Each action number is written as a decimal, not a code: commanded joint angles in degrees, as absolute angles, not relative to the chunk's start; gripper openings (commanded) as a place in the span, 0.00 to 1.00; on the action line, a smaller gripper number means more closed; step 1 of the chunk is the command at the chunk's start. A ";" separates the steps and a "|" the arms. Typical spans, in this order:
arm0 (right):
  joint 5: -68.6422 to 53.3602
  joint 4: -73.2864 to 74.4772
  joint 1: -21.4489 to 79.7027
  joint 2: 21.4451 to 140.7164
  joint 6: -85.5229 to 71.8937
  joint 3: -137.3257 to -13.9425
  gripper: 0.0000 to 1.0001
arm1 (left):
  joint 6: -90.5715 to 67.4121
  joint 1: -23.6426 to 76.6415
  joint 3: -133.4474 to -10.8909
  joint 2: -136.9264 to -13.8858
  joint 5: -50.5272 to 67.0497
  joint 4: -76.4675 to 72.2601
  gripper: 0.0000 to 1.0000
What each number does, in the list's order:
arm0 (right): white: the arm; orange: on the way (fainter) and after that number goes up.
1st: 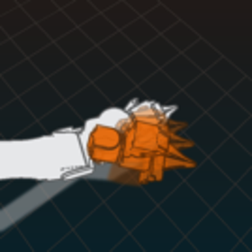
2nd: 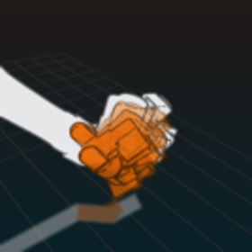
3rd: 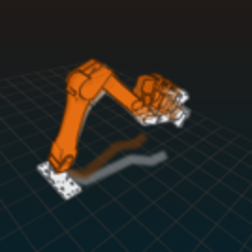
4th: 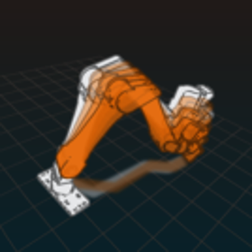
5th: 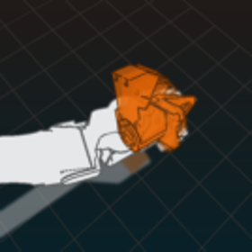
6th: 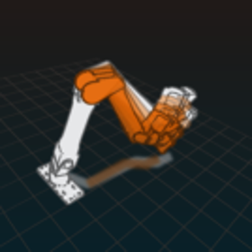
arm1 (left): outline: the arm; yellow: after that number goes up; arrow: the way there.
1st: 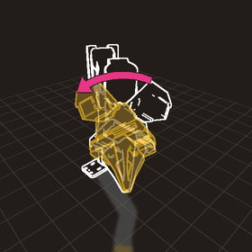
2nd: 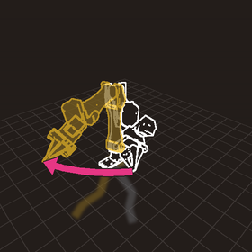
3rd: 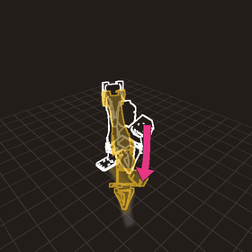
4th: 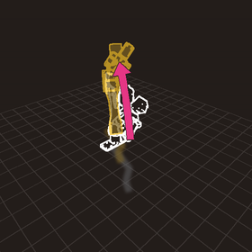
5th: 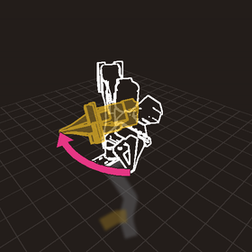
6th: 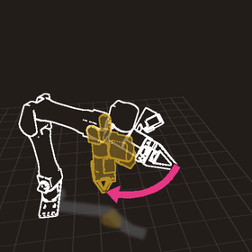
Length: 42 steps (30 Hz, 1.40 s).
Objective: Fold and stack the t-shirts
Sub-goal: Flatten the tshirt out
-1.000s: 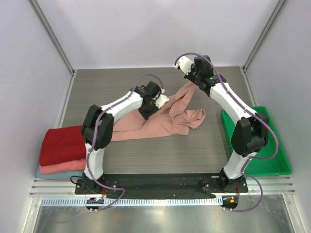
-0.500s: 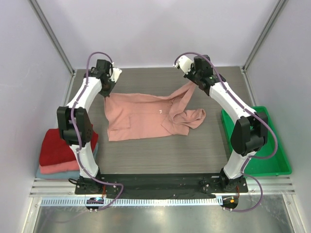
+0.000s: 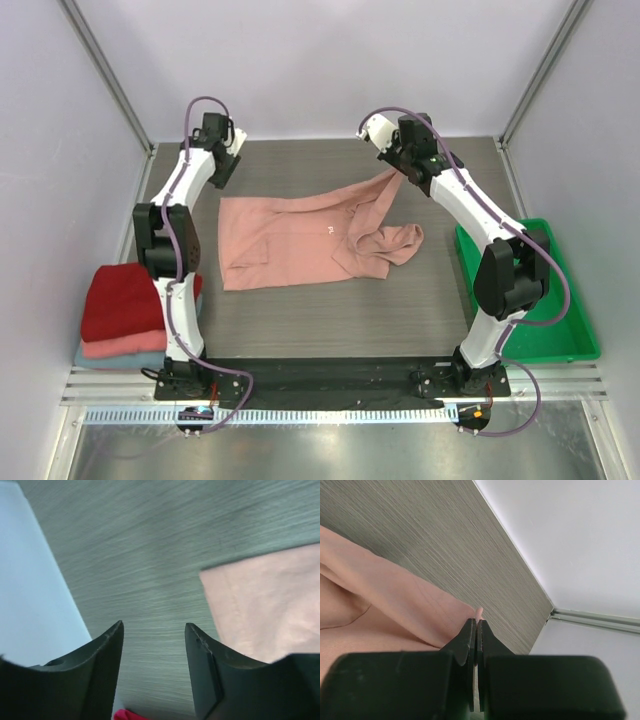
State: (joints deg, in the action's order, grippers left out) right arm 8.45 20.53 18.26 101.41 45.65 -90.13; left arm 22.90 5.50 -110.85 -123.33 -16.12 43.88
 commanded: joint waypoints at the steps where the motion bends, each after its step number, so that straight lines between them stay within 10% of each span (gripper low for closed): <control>1: 9.05 18.02 18.11 100.72 44.74 -92.11 0.01 | 22.24 5.97 -109.63 -116.22 -18.02 39.65 0.60; 11: 8.53 18.11 18.37 102.22 44.21 -92.90 0.01 | 19.78 6.24 -99.23 -110.65 -12.13 42.10 0.57; 25: 9.58 20.21 19.78 103.09 45.70 -92.20 0.01 | 8.35 -5.00 -120.49 -130.42 17.29 51.59 0.47; 42: 12.57 20.83 20.92 106.00 49.83 -91.93 0.01 | 6.68 -6.33 -126.47 -140.44 24.79 52.12 0.46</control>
State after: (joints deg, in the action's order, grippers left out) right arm 11.00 21.96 20.43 106.54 48.36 -90.76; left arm 7.46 -6.26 -123.79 -139.70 22.52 51.46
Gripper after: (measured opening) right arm 0.036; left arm 0.460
